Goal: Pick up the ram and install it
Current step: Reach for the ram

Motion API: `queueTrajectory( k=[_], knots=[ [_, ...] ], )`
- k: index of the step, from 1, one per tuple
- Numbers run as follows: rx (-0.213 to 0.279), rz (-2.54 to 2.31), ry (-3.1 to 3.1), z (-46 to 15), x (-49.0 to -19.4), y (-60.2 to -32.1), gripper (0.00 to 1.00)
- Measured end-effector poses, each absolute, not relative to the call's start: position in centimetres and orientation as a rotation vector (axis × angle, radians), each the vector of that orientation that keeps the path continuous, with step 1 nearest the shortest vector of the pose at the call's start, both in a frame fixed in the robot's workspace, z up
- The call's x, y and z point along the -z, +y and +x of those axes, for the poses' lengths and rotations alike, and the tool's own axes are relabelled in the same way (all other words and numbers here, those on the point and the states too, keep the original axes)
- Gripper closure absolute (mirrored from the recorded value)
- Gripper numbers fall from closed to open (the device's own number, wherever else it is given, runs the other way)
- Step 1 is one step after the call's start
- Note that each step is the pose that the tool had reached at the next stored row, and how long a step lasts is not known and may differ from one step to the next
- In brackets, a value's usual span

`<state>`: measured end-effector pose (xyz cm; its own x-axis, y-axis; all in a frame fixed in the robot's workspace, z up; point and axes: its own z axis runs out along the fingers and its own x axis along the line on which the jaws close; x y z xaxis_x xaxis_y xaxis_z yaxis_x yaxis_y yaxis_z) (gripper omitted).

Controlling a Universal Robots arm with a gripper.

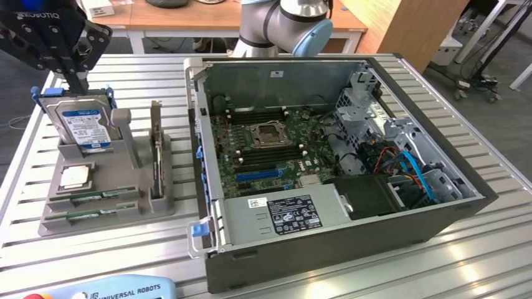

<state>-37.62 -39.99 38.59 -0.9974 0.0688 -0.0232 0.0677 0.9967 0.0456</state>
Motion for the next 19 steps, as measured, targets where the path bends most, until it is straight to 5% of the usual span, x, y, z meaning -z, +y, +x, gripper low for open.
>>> queueTrajectory(
  k=[19],
  knots=[
    [-0.070, 0.106, 3.114, -37.6, -38.6, -41.9, 0.90]
  ],
)
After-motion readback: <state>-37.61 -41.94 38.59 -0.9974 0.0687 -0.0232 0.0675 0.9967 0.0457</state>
